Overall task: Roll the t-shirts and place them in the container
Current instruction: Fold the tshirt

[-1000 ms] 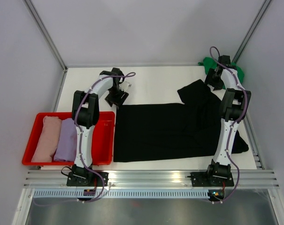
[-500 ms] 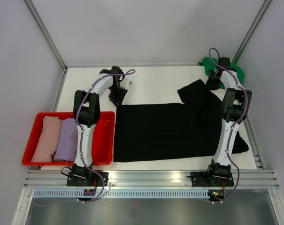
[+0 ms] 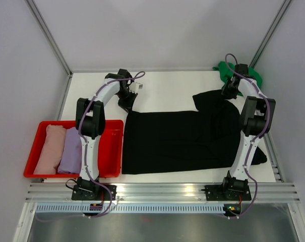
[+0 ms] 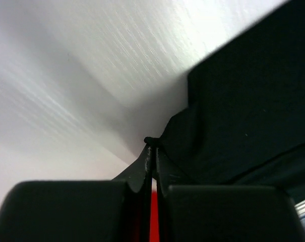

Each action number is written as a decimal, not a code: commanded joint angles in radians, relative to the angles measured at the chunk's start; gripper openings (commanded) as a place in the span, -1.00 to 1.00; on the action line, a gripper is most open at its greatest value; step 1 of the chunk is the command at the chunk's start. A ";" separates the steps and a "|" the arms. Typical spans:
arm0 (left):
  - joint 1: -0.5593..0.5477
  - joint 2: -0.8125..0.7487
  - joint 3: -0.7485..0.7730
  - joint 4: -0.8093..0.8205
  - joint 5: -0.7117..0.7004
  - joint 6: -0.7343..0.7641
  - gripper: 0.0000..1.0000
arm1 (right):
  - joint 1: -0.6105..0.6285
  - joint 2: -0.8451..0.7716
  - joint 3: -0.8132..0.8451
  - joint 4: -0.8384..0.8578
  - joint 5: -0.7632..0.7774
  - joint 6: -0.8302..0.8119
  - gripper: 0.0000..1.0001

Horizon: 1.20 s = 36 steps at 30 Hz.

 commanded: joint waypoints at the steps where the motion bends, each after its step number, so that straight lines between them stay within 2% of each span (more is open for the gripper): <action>1: -0.002 -0.161 -0.031 0.040 0.041 0.065 -0.95 | 0.001 -0.174 -0.029 0.018 0.037 -0.002 -0.99; 7: -0.002 -0.247 -0.169 0.038 0.074 0.181 -0.95 | -0.033 -0.401 -0.277 0.073 0.093 0.050 -0.99; 14: -0.003 -0.350 -0.243 0.032 0.127 0.301 -0.95 | -0.160 -0.683 -0.644 0.104 0.096 0.093 -1.00; 18: -0.003 -0.428 -0.318 0.028 0.148 0.382 -0.95 | -0.223 -0.840 -0.750 0.076 0.107 0.084 -0.99; 23: -0.003 -0.502 -0.433 0.026 0.196 0.487 -0.95 | -0.246 -0.927 -0.847 0.026 0.164 0.098 -0.99; 29: -0.009 -0.543 -0.499 0.021 0.190 0.562 -0.95 | -0.321 -1.035 -0.959 -0.022 0.253 0.140 -0.99; 36: -0.041 -0.571 -0.576 0.009 0.159 0.640 -0.95 | -0.372 -1.050 -1.066 0.001 0.268 0.167 -0.99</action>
